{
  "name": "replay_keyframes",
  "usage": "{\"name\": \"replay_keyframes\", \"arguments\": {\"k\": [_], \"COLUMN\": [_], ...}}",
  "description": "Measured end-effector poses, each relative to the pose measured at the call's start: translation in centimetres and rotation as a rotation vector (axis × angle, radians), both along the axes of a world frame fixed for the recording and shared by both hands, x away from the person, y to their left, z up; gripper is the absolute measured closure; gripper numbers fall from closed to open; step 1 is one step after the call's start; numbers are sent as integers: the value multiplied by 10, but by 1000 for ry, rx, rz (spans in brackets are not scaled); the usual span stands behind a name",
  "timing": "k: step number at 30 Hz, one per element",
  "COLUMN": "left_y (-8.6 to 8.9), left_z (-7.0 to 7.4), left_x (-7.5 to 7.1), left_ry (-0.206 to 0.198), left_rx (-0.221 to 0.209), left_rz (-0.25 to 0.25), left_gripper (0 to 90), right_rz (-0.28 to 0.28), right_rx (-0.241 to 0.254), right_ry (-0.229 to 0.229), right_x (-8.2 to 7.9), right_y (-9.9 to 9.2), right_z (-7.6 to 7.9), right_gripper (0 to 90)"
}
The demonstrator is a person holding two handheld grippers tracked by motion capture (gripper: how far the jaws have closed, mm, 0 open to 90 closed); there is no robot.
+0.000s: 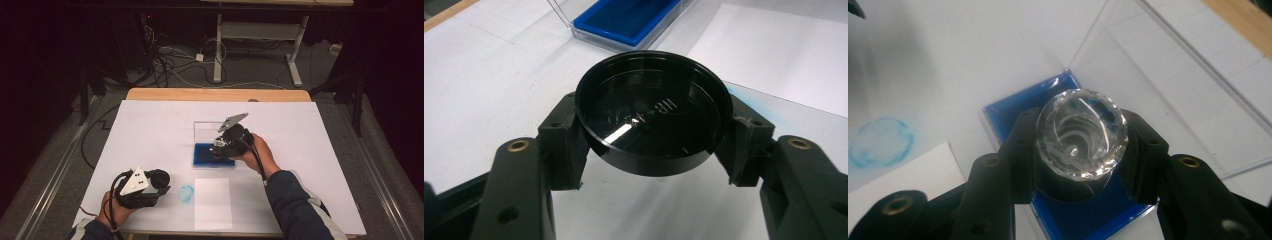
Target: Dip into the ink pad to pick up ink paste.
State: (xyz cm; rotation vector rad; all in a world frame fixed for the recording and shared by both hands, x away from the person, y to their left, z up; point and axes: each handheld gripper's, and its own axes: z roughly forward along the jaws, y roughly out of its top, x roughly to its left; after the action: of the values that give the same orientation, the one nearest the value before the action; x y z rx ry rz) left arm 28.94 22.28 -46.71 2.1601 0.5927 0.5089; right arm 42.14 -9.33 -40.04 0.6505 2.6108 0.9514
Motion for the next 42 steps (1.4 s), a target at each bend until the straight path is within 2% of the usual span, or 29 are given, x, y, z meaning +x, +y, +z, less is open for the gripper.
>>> {"name": "replay_keyframes", "arguments": {"k": [5,23,27,35,42], "left_y": [-1,0,0,0,-1], "left_z": [0,-1,-1,-1,-2], "left_x": [0,0,0,0,1], "left_ry": [1,4,6,7,10], "left_rx": [4,0,3,5,12], "left_rz": [-2,-1,-3,-4,-10], "left_gripper": [365,365,365,365,365], "right_rz": [0,-10,-15,-17,-35], "right_rx": [7,-19,-32,-75,-31], "right_ry": [-14,-18,-1,26,52], "right_x": [-5,2,6,10,13], "right_y": [-1,2,3,10,7], "right_z": [10,6,0,-22,-26], "right_gripper": [565,564,564,564,564]}}
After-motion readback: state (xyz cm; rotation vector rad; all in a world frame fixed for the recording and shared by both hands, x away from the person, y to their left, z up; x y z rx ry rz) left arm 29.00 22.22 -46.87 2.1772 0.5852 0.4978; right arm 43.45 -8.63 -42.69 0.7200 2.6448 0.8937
